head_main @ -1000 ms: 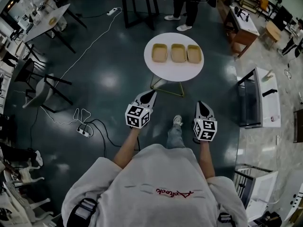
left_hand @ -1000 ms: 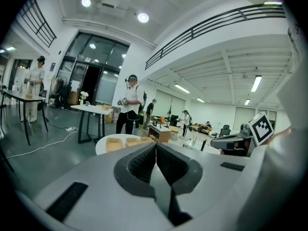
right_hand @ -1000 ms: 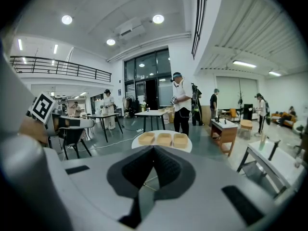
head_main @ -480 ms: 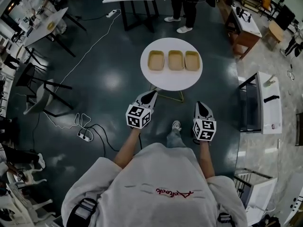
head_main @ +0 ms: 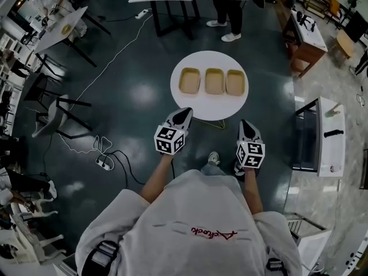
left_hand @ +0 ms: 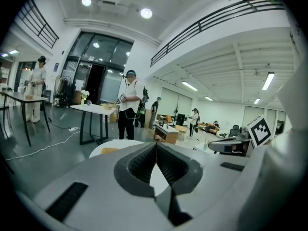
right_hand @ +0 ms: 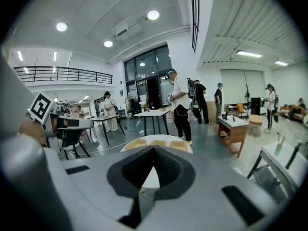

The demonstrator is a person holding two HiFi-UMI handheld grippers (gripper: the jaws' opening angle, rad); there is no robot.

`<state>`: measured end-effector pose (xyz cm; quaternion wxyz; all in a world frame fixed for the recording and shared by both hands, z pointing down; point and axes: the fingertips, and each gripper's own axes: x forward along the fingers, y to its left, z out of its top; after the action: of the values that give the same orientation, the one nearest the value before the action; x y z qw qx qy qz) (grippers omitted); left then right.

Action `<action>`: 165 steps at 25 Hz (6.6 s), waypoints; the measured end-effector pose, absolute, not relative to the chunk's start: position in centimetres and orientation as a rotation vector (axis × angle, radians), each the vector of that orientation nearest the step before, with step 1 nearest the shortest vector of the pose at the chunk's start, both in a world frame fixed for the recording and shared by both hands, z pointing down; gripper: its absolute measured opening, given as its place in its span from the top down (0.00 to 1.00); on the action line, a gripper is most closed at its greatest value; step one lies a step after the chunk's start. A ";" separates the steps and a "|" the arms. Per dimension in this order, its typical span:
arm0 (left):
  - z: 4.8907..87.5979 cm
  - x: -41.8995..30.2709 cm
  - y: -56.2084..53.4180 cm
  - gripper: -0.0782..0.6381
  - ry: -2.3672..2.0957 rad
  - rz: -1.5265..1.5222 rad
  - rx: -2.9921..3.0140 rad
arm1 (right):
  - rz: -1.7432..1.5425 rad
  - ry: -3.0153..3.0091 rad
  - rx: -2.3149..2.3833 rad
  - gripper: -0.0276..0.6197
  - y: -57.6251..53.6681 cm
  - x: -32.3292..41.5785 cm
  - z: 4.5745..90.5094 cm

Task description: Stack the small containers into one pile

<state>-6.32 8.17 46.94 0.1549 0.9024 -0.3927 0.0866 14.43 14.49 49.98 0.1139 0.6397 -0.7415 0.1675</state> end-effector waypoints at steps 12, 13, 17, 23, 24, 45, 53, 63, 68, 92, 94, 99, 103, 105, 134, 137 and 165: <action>46.9 -3.5 1.4 0.88 -1.232 0.261 2.554 | 0.491 -2.236 1.787 0.93 6.7 18.3 50.6; 46.9 -3.3 1.1 0.88 -1.240 0.263 2.553 | 0.493 -2.239 1.781 0.93 6.5 18.7 50.8; 47.3 -3.1 0.2 0.88 -1.259 0.282 2.542 | 0.509 -2.242 1.757 0.93 5.4 19.4 51.7; 48.6 -4.1 0.2 0.88 -1.278 0.307 2.511 | 0.546 -2.241 1.733 0.93 5.0 19.0 53.2; 48.7 -4.1 0.2 0.88 -1.280 0.311 2.509 | 0.549 -2.242 1.731 0.93 5.0 19.0 53.3; 50.5 -4.4 -6.3 0.88 -1.200 0.286 2.511 | 0.556 -2.156 1.776 0.93 -0.2 18.5 54.2; 51.7 -5.9 -12.6 0.88 -1.144 0.289 2.502 | 0.551 -2.120 1.804 0.93 -6.4 16.7 54.1; 52.2 -9.7 -19.0 0.88 -1.090 0.284 2.486 | 0.564 -2.054 1.866 0.93 -12.1 13.8 53.2; 53.6 -10.9 -20.6 0.88 -1.054 0.284 2.462 | 0.588 -1.984 1.905 0.93 -12.6 13.4 53.6; 55.6 -5.1 -20.9 0.88 -1.051 0.358 2.412 | 0.673 -1.975 1.880 0.93 -13.8 19.3 56.2; 55.7 -4.5 -20.7 0.88 -1.065 0.361 2.401 | 0.686 -1.976 1.862 0.93 -13.8 20.2 56.8; 56.6 -3.4 -20.2 0.88 -1.088 0.376 2.368 | 0.730 -1.959 1.831 0.93 -13.7 22.3 58.6; 57.7 -2.6 -20.0 0.88 -1.091 0.393 2.340 | 0.768 -1.934 1.801 0.93 -13.5 23.5 60.4; 58.3 -2.2 -19.8 0.88 -1.090 0.395 2.326 | 0.793 -1.913 1.786 0.93 -13.3 24.2 61.6; 64.0 0.5 -17.5 0.88 -1.039 0.462 2.241 | 1.108 -1.775 1.609 0.81 -11.1 25.6 73.5; 64.1 0.4 -17.2 0.88 -1.042 0.463 2.234 | 1.126 -1.743 1.597 0.81 -11.1 25.8 74.5; 62.6 -0.7 -16.5 0.88 -1.070 0.421 2.250 | 1.129 -1.846 1.846 0.91 -11.8 23.4 67.1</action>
<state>-0.70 -16.49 62.63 0.3024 0.8487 -0.4037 0.1588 23.37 -11.80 67.11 0.1482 0.6419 -0.6419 0.3925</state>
